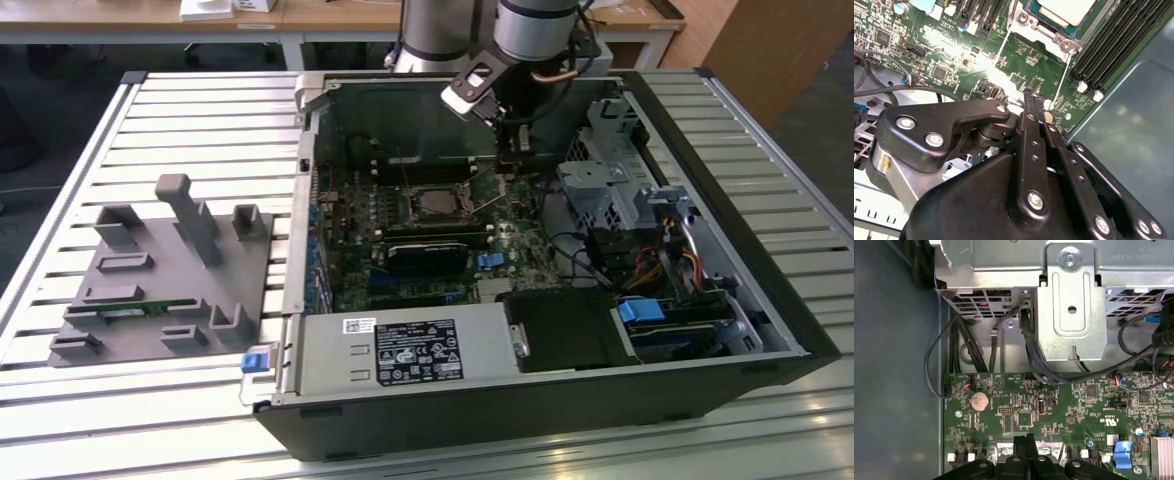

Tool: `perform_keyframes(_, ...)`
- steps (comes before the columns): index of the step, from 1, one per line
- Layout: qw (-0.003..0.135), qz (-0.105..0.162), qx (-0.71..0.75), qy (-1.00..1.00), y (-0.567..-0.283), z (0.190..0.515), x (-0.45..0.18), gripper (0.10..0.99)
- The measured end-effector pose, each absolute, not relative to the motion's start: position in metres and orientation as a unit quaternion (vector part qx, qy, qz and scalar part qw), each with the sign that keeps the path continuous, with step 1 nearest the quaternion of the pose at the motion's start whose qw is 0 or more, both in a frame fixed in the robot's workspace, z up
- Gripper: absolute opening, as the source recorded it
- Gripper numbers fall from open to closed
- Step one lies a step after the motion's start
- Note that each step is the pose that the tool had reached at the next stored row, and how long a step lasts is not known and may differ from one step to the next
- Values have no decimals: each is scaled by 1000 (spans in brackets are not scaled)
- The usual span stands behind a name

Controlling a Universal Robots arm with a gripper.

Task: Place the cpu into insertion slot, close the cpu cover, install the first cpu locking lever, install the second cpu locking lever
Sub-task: 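Close the cpu cover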

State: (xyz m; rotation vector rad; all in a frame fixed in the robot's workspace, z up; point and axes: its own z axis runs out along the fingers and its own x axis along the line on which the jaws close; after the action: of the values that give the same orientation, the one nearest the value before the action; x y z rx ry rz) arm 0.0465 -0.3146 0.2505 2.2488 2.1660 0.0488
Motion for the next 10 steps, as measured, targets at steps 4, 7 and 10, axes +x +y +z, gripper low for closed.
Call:
perform_keyframes(4,9,16,720,694,-315,250,51,106)
perform_keyframes(7,9,16,720,694,-315,250,55,106)
perform_keyframes(10,9,16,720,694,-315,250,59,106)
